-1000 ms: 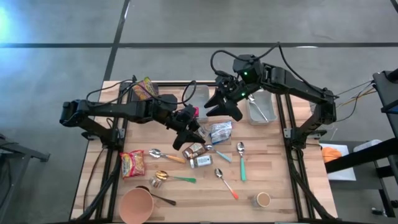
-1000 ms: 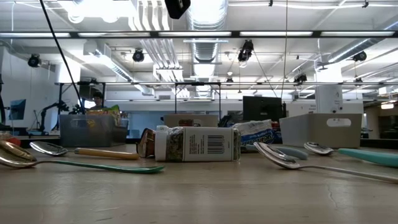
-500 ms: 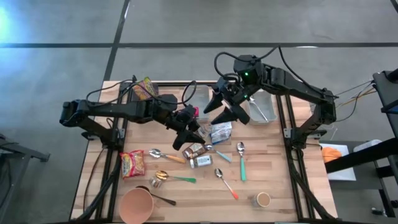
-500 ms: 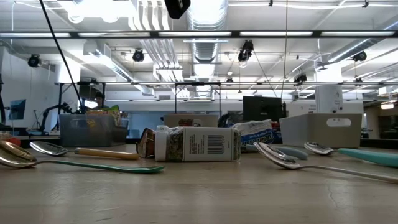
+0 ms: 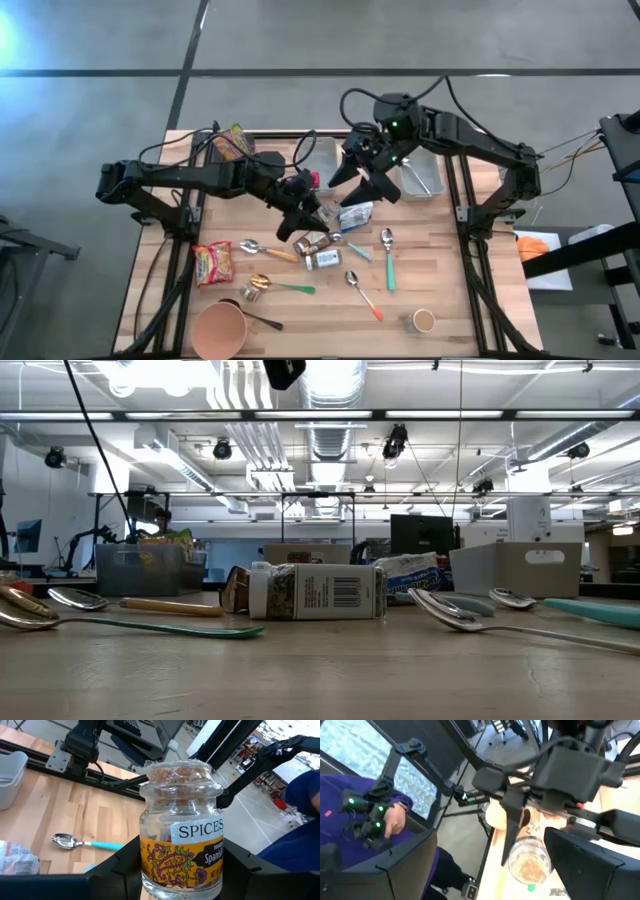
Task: Pick & Place Food Item
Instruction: Put the right brown seasoning bottle into the left gray bin
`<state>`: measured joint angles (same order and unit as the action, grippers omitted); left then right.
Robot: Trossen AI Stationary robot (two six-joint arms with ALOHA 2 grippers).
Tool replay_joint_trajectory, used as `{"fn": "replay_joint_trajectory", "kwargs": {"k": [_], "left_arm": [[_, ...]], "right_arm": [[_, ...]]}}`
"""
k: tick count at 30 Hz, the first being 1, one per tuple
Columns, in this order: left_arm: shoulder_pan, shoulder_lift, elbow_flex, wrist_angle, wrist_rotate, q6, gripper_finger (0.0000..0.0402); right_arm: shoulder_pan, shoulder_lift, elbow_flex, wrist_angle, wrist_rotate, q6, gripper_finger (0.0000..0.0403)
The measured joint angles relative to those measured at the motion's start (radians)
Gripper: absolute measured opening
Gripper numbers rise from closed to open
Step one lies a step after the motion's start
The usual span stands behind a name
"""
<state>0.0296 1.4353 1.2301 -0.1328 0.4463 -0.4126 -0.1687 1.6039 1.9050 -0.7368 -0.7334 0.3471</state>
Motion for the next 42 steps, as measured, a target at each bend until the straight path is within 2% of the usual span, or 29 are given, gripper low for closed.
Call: {"fn": "replay_joint_trajectory", "kwargs": {"k": [6, 14, 19, 25, 42], "left_arm": [[0.000, 0.000, 0.001, -0.004, 0.019, -0.008, 0.0178], [0.002, 0.000, 0.001, -0.032, 0.019, -0.019, 0.0178], [0.005, -0.002, 0.002, -0.032, 0.019, -0.034, 0.0178], [0.005, -0.002, 0.002, -0.055, 0.019, -0.028, 0.0178], [0.005, -0.002, 0.002, -0.054, 0.019, -0.014, 0.0178]], "right_arm": [[0.008, 0.000, -0.001, -0.050, 0.024, -0.010, 0.0366], [0.008, 0.006, -0.001, -0.185, 0.229, 0.063, 0.0366], [0.021, 0.032, -0.002, -0.196, 0.239, 0.111, 0.0366], [0.048, 0.043, -0.002, -0.182, 0.207, 0.117, 0.0366], [0.079, 0.109, 0.000, -0.160, 0.214, 0.143, 0.0366]]}}
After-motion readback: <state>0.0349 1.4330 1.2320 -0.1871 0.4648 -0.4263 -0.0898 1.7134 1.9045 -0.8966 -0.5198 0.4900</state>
